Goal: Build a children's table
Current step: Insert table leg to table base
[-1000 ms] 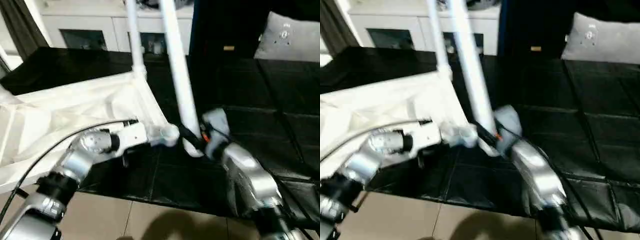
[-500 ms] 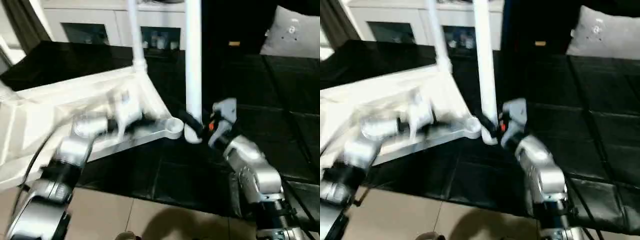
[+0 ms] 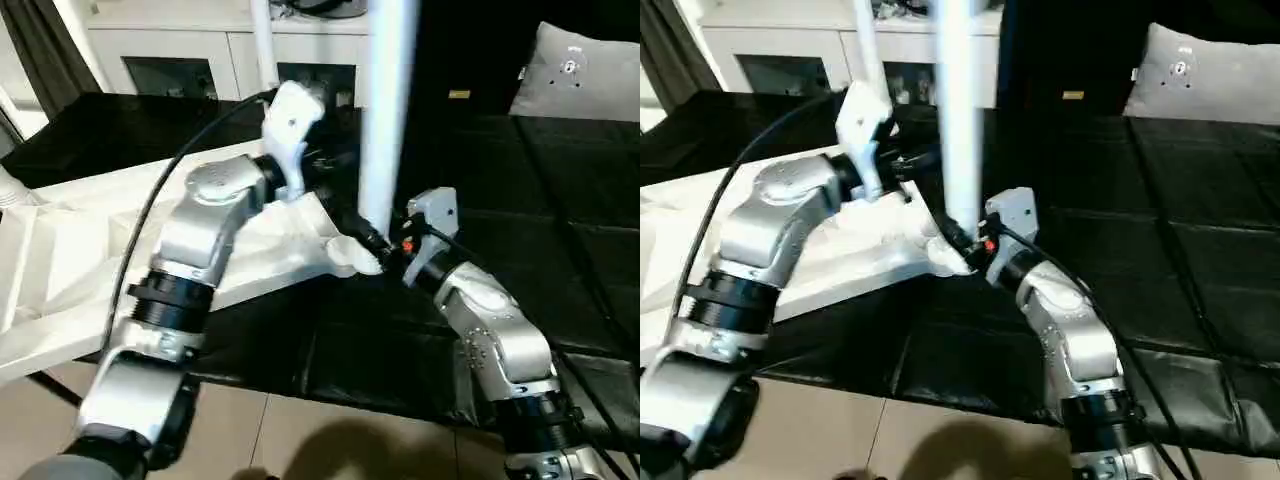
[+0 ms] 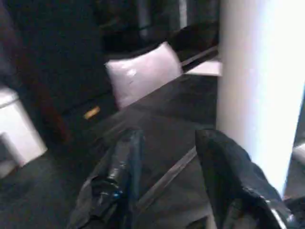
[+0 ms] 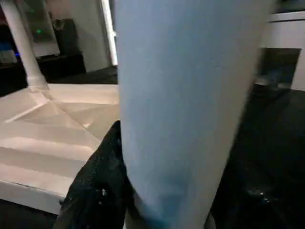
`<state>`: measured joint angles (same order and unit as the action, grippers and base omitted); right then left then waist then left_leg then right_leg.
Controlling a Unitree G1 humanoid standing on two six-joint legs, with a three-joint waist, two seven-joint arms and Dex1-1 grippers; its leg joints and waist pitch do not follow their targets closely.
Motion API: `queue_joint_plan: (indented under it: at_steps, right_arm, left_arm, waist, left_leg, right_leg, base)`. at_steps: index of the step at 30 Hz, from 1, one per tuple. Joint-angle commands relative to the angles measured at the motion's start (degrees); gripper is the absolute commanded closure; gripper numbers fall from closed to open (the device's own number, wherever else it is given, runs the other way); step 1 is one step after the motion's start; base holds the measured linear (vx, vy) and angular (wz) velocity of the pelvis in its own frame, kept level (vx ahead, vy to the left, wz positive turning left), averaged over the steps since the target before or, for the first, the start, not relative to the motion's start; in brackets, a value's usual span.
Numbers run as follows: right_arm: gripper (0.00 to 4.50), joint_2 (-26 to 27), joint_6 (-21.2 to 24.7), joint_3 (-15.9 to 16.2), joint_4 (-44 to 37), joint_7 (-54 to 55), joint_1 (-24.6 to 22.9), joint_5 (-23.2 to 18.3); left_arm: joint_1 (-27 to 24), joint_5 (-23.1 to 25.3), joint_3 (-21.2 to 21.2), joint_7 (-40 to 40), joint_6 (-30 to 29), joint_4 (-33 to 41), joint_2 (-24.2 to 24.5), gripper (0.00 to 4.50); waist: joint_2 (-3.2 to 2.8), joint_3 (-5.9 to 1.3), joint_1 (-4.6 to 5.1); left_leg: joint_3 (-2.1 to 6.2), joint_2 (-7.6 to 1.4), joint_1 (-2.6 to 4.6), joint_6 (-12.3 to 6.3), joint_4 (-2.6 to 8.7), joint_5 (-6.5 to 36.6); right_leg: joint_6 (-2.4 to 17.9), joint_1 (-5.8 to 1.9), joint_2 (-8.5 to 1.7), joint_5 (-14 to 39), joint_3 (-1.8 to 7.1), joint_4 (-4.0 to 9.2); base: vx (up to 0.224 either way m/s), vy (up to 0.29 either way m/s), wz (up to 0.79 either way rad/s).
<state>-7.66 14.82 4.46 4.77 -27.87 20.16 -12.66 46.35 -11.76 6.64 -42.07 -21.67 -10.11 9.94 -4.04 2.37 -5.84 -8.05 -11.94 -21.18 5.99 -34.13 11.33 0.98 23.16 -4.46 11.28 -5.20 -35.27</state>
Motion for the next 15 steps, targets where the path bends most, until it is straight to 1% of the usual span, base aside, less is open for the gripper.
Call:
queue_joint_plan:
  at_steps: [1, 2, 3, 4, 5, 6, 7, 8, 9, 10, 11, 12, 13, 14, 15]
  right_arm:
    - [2.62, 0.15, 0.83, 0.99, 0.77, 0.55, 0.44, 0.97]
    - [2.62, 0.0, 0.92, 0.64, 1.37, 1.42, 0.52, 1.33]
    - [2.62, 0.0, 0.92, 0.64, 1.37, 1.42, 0.52, 1.33]
    - [2.62, -0.11, 0.86, 0.52, 1.76, 1.79, 0.59, 1.46]
    - [2.62, -0.13, 0.82, 0.49, 1.88, 1.85, 0.61, 1.5]
    - [2.62, -0.13, 0.77, 0.47, 1.98, 1.88, 0.63, 1.54]
    - [2.62, -0.08, 0.81, 0.49, 2.04, 1.87, 0.76, 1.59]
    - [2.62, -0.1, 0.89, 0.46, 1.92, 1.8, 0.75, 1.62]
    - [2.62, -0.1, 0.89, 0.46, 1.92, 1.8, 0.75, 1.62]
    - [2.62, -0.41, 1.19, 0.07, 1.7, 1.62, 0.88, 1.42]
    - [2.62, -0.41, 1.19, 0.07, 1.7, 1.62, 0.88, 1.42]
    - [2.62, -0.67, 1.46, -0.52, 1.65, 1.72, 0.9, 1.12]
    - [2.62, -0.81, 1.73, -1.02, 1.69, 1.95, 0.97, 0.82]
    - [2.62, -0.91, 1.94, -1.42, 1.74, 2.17, 1.02, 0.59]
    - [2.62, -1.1, 3.12, -2.61, 0.86, 3.1, 0.15, -0.14]
  left_arm:
    - [0.13, -1.86, 1.41, -2.01, -0.81, 3.44, -0.16, 2.14]
    - [-1.03, -3.74, 2.53, -2.66, -4.1, 8.4, -0.05, 2.04]
    - [-1.03, -3.74, 2.53, -2.66, -4.1, 8.4, -0.05, 1.88]
    - [-2.01, -4.41, 3.38, -2.55, -6.11, 11.12, -0.15, 1.79]
    - [-2.38, -4.55, 3.71, -2.52, -6.73, 11.92, -0.18, 1.75]
    - [-2.69, -4.65, 3.98, -2.46, -7.31, 12.62, -0.21, 1.75]
    - [-3.19, -4.17, 4.12, -2.21, -7.37, 12.86, -0.07, 1.68]
    - [-3.66, -3.41, 4.03, -1.79, -7.49, 13.05, 0.13, 1.55]
    - [-3.66, -3.41, 4.03, -1.79, -7.49, 13.05, 0.13, 1.42]
    - [-4.63, -0.99, 2.91, -0.76, -6.69, 12.36, 2.42, 1.36]
    - [-4.63, -0.99, 2.91, -0.76, -6.69, 12.36, 2.42, 1.35]
    - [-5.42, 0.4, 2.21, -0.43, -6.17, 11.97, 4.47, 1.22]
    - [-6.07, 1.27, 1.66, -0.1, -6.05, 11.72, 6.08, 1.1]
    - [-6.59, 1.85, 1.28, 0.15, -6.08, 11.61, 7.27, 1.1]
    - [-9.79, 2.34, 0.1, -0.27, -6.31, 10.7, 10.12, 0.94]
  waist:
    - [0.37, -3.95, -0.11]
    - [0.79, -3.88, -0.02]
    - [0.62, -3.8, 0.04]
    - [0.75, -3.72, 0.16]
    - [0.73, -3.57, 0.31]
    - [0.71, -3.59, 0.35]
    - [1.17, -3.51, 0.42]
    - [1.39, -3.56, 0.33]
    - [1.18, -3.57, 0.23]
    - [2.23, -3.54, 0.29]
    - [1.75, -3.69, 0.05]
    - [1.8, -3.55, 0.33]
    - [1.77, -3.55, 0.39]
    - [1.65, -3.5, 0.62]
    - [1.53, -3.54, 0.68]
  left_leg:
    - [-0.64, -0.25, -0.43, -2.92, 3.24, 1.88]
    - [-0.68, -0.36, -0.44, -2.76, 3.37, 2.45]
    - [-0.69, -0.37, -0.48, -2.85, 3.41, 2.88]
    - [-0.79, -0.27, -0.43, -2.86, 3.4, 3.23]
    - [-0.86, -0.22, -0.33, -2.85, 3.48, 4.13]
    - [-0.88, -0.28, -0.24, -2.72, 3.46, 4.38]
    - [-0.93, -0.26, -0.3, -2.75, 3.53, 4.52]
    - [-0.94, -0.29, -0.26, -2.7, 3.57, 4.54]
    - [-0.87, -0.34, -0.23, -2.68, 3.57, 4.46]
    - [-1.0, -0.27, -0.38, -2.92, 3.55, 3.82]
    - [-0.76, -0.36, -0.4, -2.89, 3.63, 3.13]
    - [-0.76, -0.19, -0.61, -2.81, 3.63, 2.84]
    - [-0.77, -0.22, -0.47, -2.7, 3.64, 2.96]
    - [-0.78, -0.2, -0.4, -2.47, 3.65, 3.25]
    - [-0.85, -0.21, -0.14, -2.3, 3.56, 3.07]
  right_leg:
    - [11.93, -4.31, -3.12, -0.83, 2.73, 3.23]
    - [11.98, -4.45, -3.19, -0.03, 2.75, 3.18]
    - [11.98, -4.4, -3.23, 0.71, 2.72, 3.24]
    - [11.74, -4.34, -3.11, 1.65, 2.7, 3.4]
    - [11.01, -4.19, -3.06, 4.92, 2.69, 3.82]
    - [10.79, -4.13, -3.08, 5.64, 2.72, 3.83]
    - [10.39, -4.14, -3.04, 6.77, 2.74, 4.07]
    - [10.09, -4.1, -3.08, 7.78, 2.77, 4.12]
    - [10.05, -4.03, -3.09, 7.89, 2.79, 3.98]
    - [9.59, -4.08, -2.92, 7.48, 2.77, 4.09]
    - [9.59, -4.21, -3.04, 6.89, 2.77, 3.64]
    - [8.92, -4.29, -3.07, 6.66, 2.71, 3.65]
    - [8.71, -4.14, -3.03, 6.84, 2.73, 3.77]
    - [8.23, -4.06, -2.96, 7.22, 2.72, 3.75]
    - [8.08, -3.87, -2.93, 6.94, 2.81, 3.76]
  base:
    - [0.0, 0.0, 0.0]
    - [0.0, 0.0, 0.0]
    - [0.0, 0.0, 0.0]
    - [0.0, 0.0, 0.0]
    - [0.0, 0.0, 0.0]
    - [0.0, 0.0, 0.0]
    - [0.0, 0.0, 0.0]
    - [0.0, 0.0, 0.0]
    - [0.0, 0.0, 0.0]
    - [0.0, 0.0, 0.0]
    - [0.0, 0.0, 0.0]
    - [0.0, 0.0, 0.0]
    - [0.0, 0.0, 0.0]
    - [0.0, 0.0, 0.0]
    - [0.0, 0.0, 0.0]
